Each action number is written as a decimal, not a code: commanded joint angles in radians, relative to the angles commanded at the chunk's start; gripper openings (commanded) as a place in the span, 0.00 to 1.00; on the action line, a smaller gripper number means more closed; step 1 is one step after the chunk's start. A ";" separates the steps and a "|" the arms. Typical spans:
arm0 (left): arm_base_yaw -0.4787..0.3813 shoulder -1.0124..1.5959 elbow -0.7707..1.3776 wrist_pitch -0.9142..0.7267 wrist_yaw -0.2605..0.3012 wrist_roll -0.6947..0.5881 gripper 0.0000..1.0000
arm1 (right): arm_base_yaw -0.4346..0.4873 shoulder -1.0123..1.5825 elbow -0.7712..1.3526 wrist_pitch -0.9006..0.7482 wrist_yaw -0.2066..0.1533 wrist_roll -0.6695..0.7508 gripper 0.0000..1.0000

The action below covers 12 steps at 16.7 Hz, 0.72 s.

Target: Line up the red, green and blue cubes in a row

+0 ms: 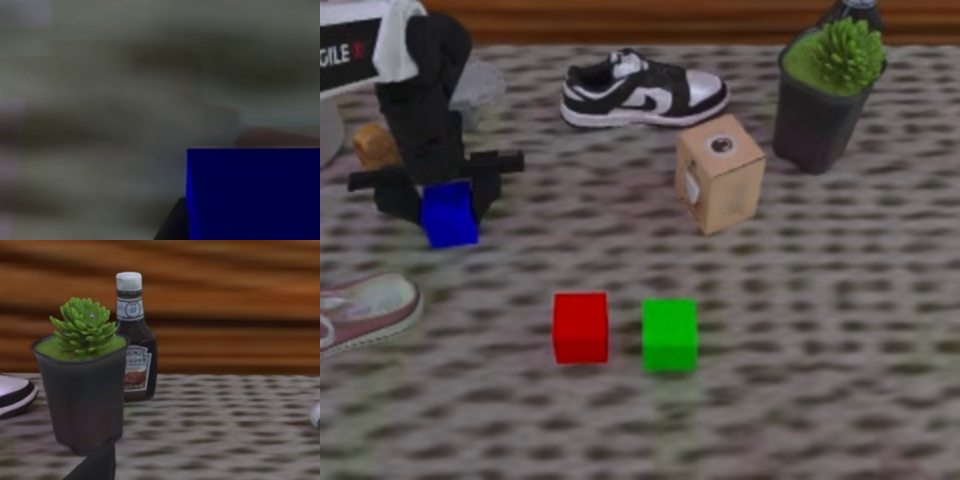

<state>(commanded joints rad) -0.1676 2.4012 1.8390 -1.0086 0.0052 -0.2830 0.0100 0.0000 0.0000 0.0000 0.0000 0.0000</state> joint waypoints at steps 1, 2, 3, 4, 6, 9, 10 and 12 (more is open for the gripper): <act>0.000 0.000 0.000 0.000 0.000 0.000 0.00 | 0.000 0.000 0.000 0.000 0.000 0.000 1.00; 0.002 -0.002 0.001 -0.001 0.000 0.001 0.00 | 0.000 0.000 0.000 0.000 0.000 0.000 1.00; 0.002 -0.003 0.004 -0.004 0.000 0.002 0.00 | 0.000 0.000 0.000 0.000 0.000 0.000 1.00; 0.002 -0.006 0.016 -0.018 0.000 0.002 0.00 | 0.000 0.000 0.000 0.000 0.000 0.000 1.00; 0.006 -0.019 0.058 -0.073 0.000 0.002 0.00 | 0.000 0.000 0.000 0.000 0.000 0.000 1.00; 0.016 -0.046 0.131 -0.186 0.000 0.000 0.00 | 0.000 0.000 0.000 0.000 0.000 0.000 1.00; 0.018 -0.056 0.151 -0.213 0.000 -0.001 0.00 | 0.000 0.000 0.000 0.000 0.000 0.000 1.00; 0.021 -0.067 0.170 -0.235 -0.001 -0.001 0.00 | 0.000 0.000 0.000 0.000 0.000 0.000 1.00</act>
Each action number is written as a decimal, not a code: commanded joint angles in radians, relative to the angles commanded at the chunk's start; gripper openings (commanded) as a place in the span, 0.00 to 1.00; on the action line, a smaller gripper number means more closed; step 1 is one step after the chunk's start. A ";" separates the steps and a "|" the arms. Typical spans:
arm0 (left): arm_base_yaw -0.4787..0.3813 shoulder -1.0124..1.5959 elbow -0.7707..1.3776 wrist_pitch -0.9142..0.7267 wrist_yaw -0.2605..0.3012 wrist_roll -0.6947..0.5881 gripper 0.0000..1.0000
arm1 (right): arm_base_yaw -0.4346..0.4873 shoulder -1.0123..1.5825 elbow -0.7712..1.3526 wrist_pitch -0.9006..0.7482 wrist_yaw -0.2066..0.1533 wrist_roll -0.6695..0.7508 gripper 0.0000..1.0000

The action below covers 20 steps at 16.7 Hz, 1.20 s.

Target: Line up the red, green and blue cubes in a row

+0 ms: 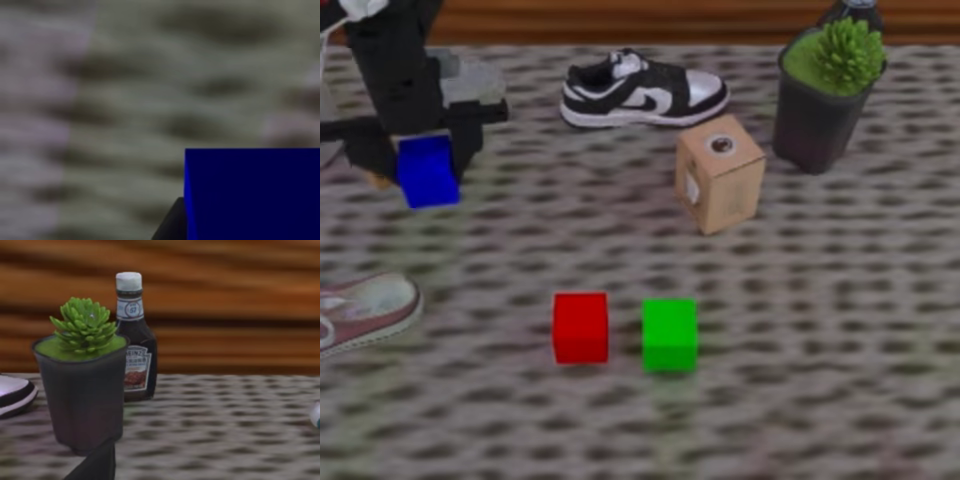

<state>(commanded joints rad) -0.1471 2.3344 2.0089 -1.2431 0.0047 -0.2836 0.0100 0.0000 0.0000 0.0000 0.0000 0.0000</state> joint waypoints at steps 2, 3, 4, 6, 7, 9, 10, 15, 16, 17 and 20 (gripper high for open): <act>0.000 0.000 0.000 0.000 0.000 0.000 0.00 | 0.000 0.000 0.000 0.000 0.000 0.000 1.00; -0.006 0.003 -0.002 0.002 0.000 0.002 0.00 | 0.000 0.000 0.000 0.000 0.000 0.000 1.00; -0.008 0.004 0.000 0.001 0.000 0.000 0.00 | 0.000 0.000 0.000 0.000 0.000 0.000 1.00; -0.043 0.017 0.026 -0.012 0.000 -0.029 0.00 | 0.000 0.000 0.000 0.000 0.000 0.000 1.00; -0.077 0.029 0.049 -0.024 0.000 -0.056 0.00 | 0.000 0.000 0.000 0.000 0.000 0.000 1.00; -0.167 0.059 0.109 -0.057 0.000 -0.128 0.00 | 0.000 0.000 0.000 0.000 0.000 0.000 1.00; -0.220 0.075 0.142 -0.076 0.000 -0.171 0.00 | 0.000 0.000 0.000 0.000 0.000 0.000 1.00; -0.527 0.160 0.319 -0.178 0.002 -0.411 0.00 | 0.000 0.000 0.000 0.000 0.000 0.000 1.00; -0.585 0.174 0.351 -0.196 0.002 -0.456 0.00 | 0.000 0.000 0.000 0.000 0.000 0.000 1.00; -0.637 0.185 0.380 -0.211 0.002 -0.497 0.00 | 0.000 0.000 0.000 0.000 0.000 0.000 1.00; -0.734 0.204 0.441 -0.241 0.001 -0.582 0.00 | 0.000 0.000 0.000 0.000 0.000 0.000 1.00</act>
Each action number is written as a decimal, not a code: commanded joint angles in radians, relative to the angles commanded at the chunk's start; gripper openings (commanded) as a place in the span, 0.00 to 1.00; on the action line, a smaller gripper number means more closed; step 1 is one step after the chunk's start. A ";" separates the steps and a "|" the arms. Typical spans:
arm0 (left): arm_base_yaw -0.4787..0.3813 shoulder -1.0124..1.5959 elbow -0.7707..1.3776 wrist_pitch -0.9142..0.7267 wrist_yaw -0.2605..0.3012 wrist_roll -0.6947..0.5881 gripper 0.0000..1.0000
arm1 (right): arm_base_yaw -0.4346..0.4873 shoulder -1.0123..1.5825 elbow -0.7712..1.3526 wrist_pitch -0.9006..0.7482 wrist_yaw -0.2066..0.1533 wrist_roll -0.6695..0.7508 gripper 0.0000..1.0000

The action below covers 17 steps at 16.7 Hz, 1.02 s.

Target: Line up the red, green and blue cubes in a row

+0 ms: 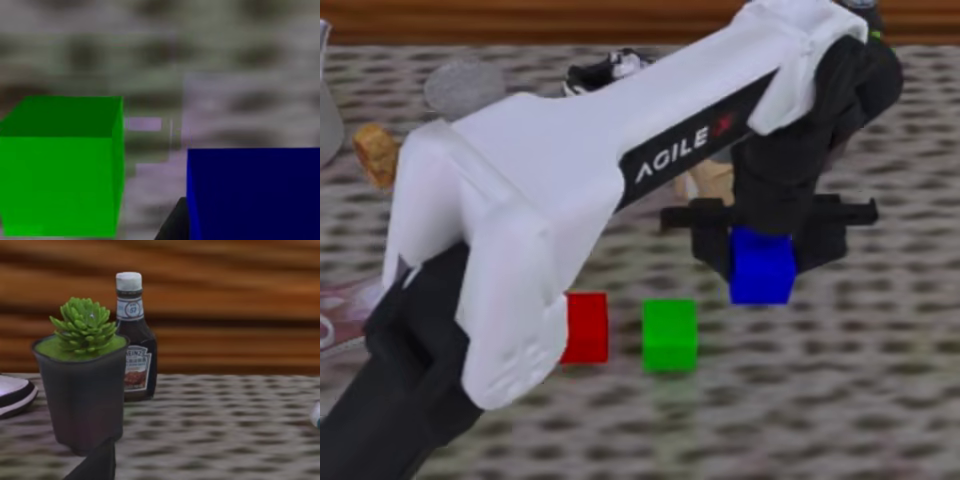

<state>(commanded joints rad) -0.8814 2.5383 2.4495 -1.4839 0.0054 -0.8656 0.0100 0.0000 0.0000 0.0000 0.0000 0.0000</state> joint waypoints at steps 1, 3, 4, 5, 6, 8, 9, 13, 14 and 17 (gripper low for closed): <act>-0.011 0.002 0.007 -0.003 0.000 -0.010 0.00 | 0.000 0.000 0.000 0.000 0.000 0.000 1.00; -0.012 0.002 0.009 -0.004 0.000 -0.012 0.00 | 0.000 0.000 0.000 0.000 0.000 0.000 1.00; -0.012 0.002 0.009 -0.004 0.000 -0.012 0.00 | 0.000 0.000 0.000 0.000 0.000 0.000 1.00; -0.010 -0.001 0.006 -0.002 0.000 -0.009 0.00 | 0.000 0.000 0.000 0.000 0.000 0.000 1.00; -0.010 -0.002 0.003 0.002 0.000 -0.009 0.00 | 0.000 0.000 0.000 0.000 0.000 0.000 1.00; -0.012 -0.006 -0.035 0.039 0.000 -0.007 0.00 | 0.000 0.000 0.000 0.000 0.000 0.000 1.00; -0.012 -0.007 -0.067 0.070 0.000 -0.007 0.00 | 0.000 0.000 0.000 0.000 0.000 0.000 1.00; -0.012 -0.013 -0.231 0.219 0.000 -0.011 0.00 | 0.000 0.000 0.000 0.000 0.000 0.000 1.00; -0.012 -0.013 -0.263 0.251 0.000 -0.012 0.00 | 0.000 0.000 0.000 0.000 0.000 0.000 1.00; -0.013 -0.014 -0.298 0.287 -0.001 -0.013 0.00 | 0.000 0.000 0.000 0.000 0.000 0.000 1.00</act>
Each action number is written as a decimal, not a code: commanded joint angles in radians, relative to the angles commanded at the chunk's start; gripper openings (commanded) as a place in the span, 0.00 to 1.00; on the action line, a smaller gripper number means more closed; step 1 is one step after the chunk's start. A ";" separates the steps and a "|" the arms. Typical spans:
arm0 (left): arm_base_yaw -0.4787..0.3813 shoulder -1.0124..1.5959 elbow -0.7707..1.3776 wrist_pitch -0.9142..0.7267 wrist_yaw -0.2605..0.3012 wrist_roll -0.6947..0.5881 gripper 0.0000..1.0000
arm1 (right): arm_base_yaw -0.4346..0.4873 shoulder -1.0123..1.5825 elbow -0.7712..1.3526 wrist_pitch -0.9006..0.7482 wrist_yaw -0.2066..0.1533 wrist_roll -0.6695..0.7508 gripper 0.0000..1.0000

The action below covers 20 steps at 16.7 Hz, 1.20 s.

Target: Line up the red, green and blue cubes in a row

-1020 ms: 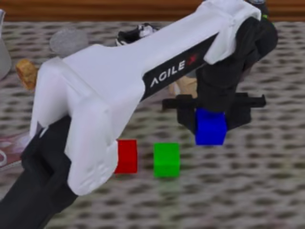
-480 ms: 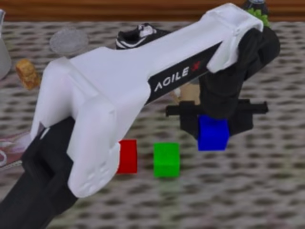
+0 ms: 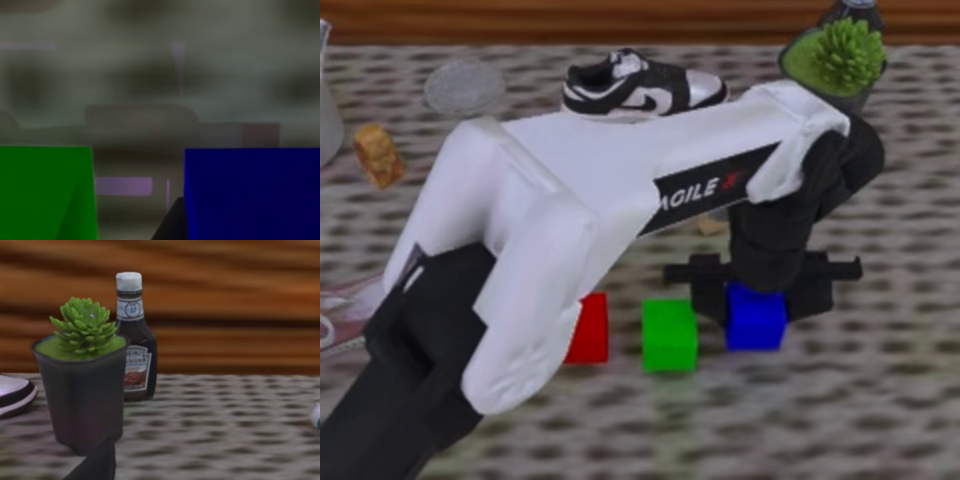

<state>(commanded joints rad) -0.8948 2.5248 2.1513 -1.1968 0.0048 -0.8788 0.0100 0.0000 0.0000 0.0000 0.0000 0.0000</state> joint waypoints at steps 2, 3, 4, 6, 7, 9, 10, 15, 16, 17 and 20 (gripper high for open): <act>0.000 0.000 0.000 0.000 0.000 0.000 0.00 | 0.000 0.000 0.000 0.000 0.000 0.000 1.00; 0.000 0.000 0.000 0.000 0.000 0.000 0.00 | 0.000 0.000 0.000 0.000 0.000 0.000 1.00; 0.000 0.000 0.000 0.000 0.000 0.000 0.08 | 0.000 0.000 0.000 0.000 0.000 0.000 1.00; 0.000 0.000 0.000 0.000 0.000 0.000 0.23 | 0.000 0.000 0.000 0.000 0.000 0.000 1.00; 0.000 0.000 0.000 0.000 0.000 0.000 0.30 | 0.000 0.000 0.000 0.000 0.000 0.000 1.00; 0.000 0.000 0.000 0.000 0.000 0.000 0.45 | 0.000 0.000 0.000 0.000 0.000 0.000 1.00; 0.000 0.000 0.000 0.000 0.000 0.000 0.53 | 0.000 0.000 0.000 0.000 0.000 0.000 1.00; 0.000 0.000 0.000 0.000 0.000 0.000 0.90 | 0.000 0.000 0.000 0.000 0.000 0.000 1.00; 0.000 0.000 0.000 0.000 0.000 0.000 0.98 | 0.000 0.000 0.000 0.000 0.000 0.000 1.00; 0.000 0.000 0.000 0.000 0.000 0.000 1.00 | 0.000 0.000 0.000 0.000 0.000 0.000 1.00; 0.000 0.000 0.000 0.000 0.000 0.000 1.00 | 0.000 0.000 0.000 0.000 0.000 0.000 1.00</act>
<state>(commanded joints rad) -0.8948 2.5248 2.1513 -1.1968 0.0048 -0.8788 0.0100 0.0000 0.0000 0.0000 0.0000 0.0000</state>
